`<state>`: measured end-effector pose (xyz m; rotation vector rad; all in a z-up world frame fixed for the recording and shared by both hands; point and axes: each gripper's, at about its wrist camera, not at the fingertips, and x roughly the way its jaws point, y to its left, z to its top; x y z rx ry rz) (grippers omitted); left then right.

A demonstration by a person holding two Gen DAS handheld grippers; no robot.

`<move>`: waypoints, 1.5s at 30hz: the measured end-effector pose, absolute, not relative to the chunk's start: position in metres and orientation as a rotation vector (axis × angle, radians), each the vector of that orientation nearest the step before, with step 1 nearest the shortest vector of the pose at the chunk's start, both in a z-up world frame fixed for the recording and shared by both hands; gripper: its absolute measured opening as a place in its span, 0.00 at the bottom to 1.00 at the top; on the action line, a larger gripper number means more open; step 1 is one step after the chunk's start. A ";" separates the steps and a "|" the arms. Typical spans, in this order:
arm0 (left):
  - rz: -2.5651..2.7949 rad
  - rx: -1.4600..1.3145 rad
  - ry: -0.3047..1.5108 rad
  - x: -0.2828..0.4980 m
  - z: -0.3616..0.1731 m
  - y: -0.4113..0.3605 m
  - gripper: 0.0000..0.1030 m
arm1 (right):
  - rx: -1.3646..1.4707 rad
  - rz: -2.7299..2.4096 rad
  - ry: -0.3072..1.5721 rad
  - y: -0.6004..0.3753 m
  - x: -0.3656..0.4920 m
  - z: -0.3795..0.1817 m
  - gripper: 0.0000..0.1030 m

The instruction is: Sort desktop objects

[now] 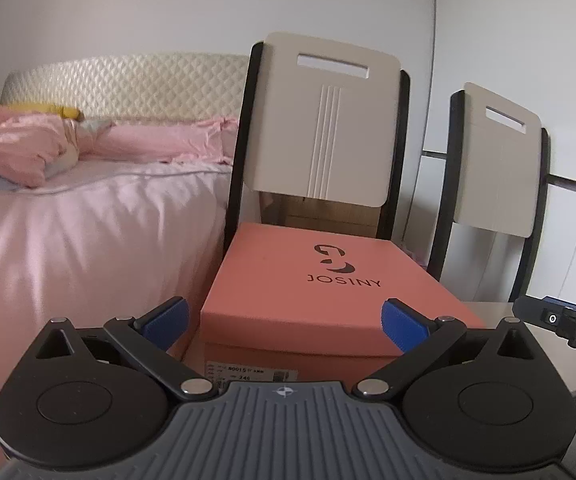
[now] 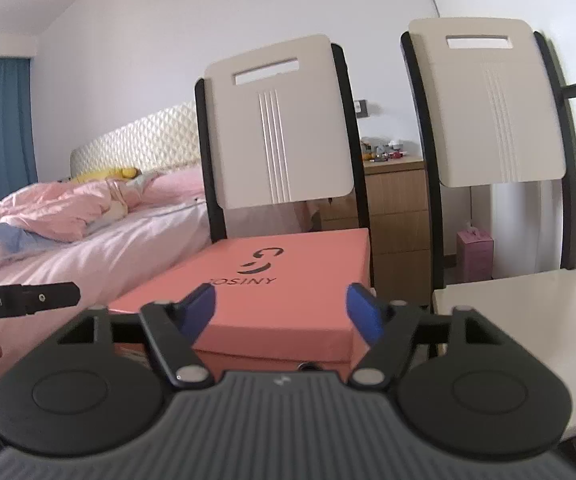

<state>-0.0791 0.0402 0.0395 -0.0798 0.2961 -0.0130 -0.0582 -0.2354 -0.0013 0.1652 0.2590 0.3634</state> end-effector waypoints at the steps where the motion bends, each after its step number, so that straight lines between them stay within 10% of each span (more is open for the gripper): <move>1: -0.016 -0.066 0.276 -0.084 0.039 0.038 1.00 | 0.171 0.363 0.257 -0.235 -0.064 -0.002 0.74; 18: 0.082 0.001 0.225 -0.105 0.000 0.048 1.00 | 0.091 0.314 0.216 -0.204 -0.103 -0.021 1.00; 45: 0.165 0.008 0.263 -0.100 -0.005 0.050 1.00 | 0.083 0.237 0.276 -0.190 -0.097 -0.035 1.00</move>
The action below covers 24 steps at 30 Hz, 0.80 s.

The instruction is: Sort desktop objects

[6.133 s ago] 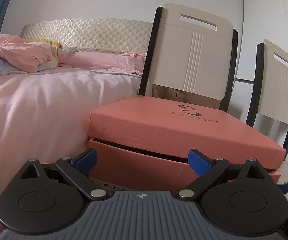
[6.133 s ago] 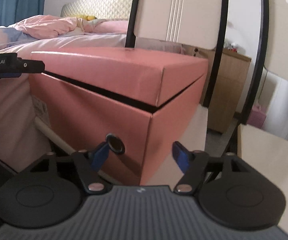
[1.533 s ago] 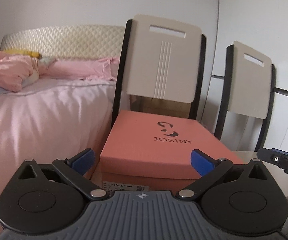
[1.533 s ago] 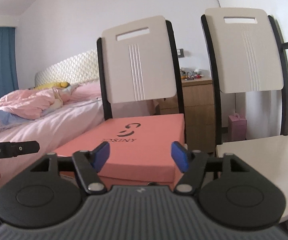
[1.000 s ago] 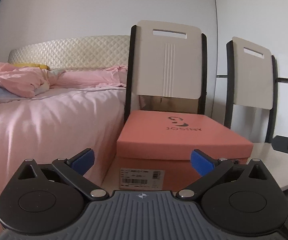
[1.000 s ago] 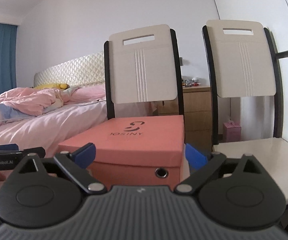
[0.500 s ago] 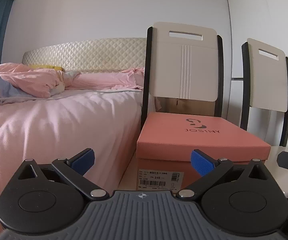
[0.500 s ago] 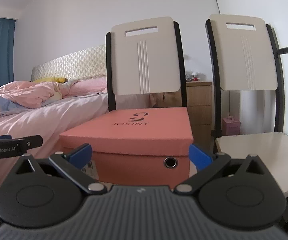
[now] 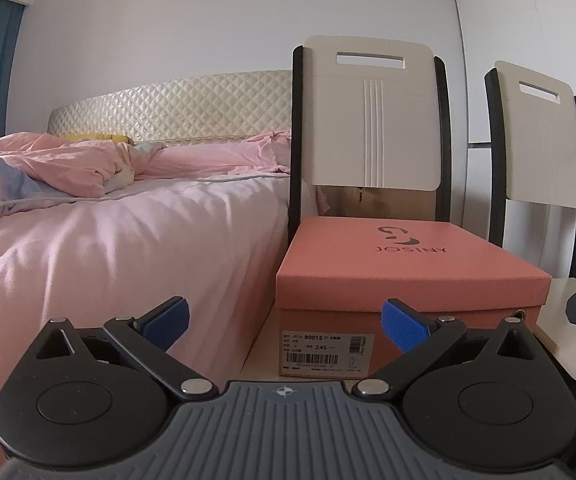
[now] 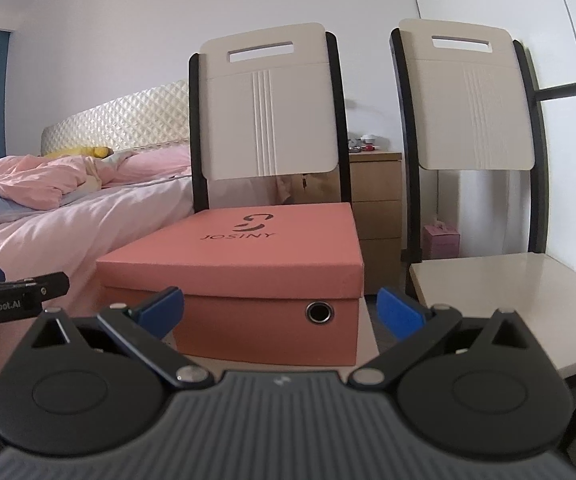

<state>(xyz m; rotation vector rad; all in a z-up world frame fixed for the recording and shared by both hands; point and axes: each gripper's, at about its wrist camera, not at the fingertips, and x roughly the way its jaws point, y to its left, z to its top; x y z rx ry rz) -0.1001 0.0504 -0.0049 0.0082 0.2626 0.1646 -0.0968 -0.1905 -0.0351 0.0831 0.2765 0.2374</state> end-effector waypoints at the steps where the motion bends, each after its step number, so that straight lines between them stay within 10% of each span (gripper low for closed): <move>1: 0.166 0.010 0.264 -0.100 -0.005 0.050 1.00 | 0.082 0.236 0.276 -0.190 -0.097 -0.035 1.00; 24: 0.166 0.019 0.270 -0.099 -0.006 0.052 1.00 | 0.071 0.242 0.280 -0.193 -0.095 -0.038 1.00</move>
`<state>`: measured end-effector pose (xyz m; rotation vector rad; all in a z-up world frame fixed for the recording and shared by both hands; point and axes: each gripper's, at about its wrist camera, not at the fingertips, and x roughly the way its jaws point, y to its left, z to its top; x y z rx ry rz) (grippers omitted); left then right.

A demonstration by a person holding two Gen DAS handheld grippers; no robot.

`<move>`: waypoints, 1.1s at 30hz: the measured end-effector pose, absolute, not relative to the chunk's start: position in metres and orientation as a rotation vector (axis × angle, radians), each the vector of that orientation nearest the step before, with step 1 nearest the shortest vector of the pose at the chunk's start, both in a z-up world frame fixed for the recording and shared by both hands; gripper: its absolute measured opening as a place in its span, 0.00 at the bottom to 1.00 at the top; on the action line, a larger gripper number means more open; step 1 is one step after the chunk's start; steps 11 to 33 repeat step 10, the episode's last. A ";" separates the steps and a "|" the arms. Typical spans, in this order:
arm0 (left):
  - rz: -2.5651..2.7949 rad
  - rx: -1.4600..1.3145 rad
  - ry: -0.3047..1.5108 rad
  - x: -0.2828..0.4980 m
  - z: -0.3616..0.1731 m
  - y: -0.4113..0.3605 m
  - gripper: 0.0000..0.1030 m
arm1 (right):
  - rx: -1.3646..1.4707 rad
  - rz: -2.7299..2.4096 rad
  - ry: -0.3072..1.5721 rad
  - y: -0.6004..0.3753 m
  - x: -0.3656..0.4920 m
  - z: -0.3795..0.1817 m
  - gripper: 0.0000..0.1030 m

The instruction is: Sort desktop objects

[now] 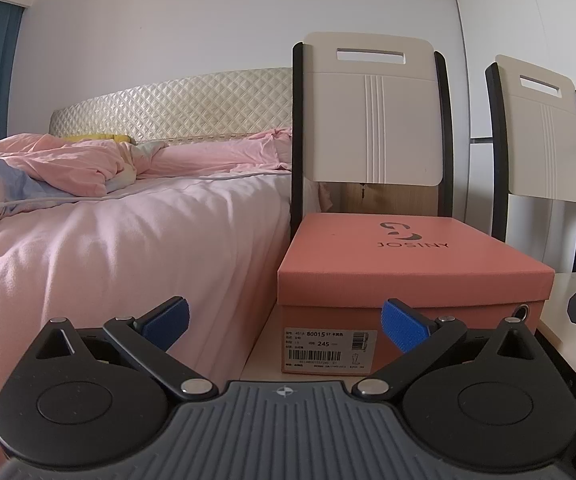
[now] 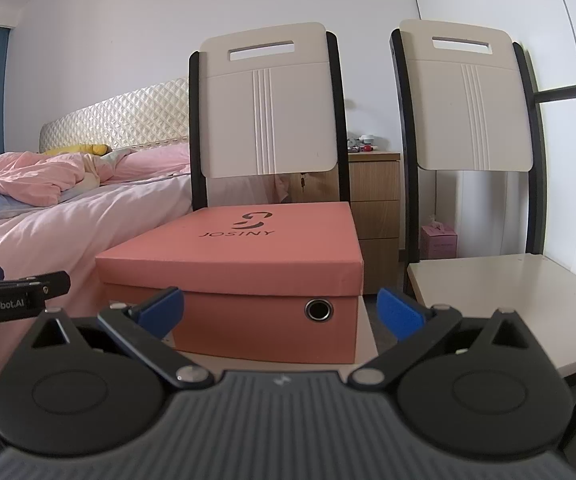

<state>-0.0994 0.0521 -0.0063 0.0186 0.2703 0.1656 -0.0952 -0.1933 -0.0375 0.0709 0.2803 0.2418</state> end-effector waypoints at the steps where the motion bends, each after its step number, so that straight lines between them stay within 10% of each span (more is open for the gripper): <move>1: 0.166 0.018 0.272 -0.099 -0.007 0.052 1.00 | 0.070 0.242 0.280 -0.193 -0.095 -0.038 1.00; 33: 0.164 0.021 0.277 -0.099 -0.008 0.051 1.00 | 0.071 0.240 0.282 -0.193 -0.095 -0.037 1.00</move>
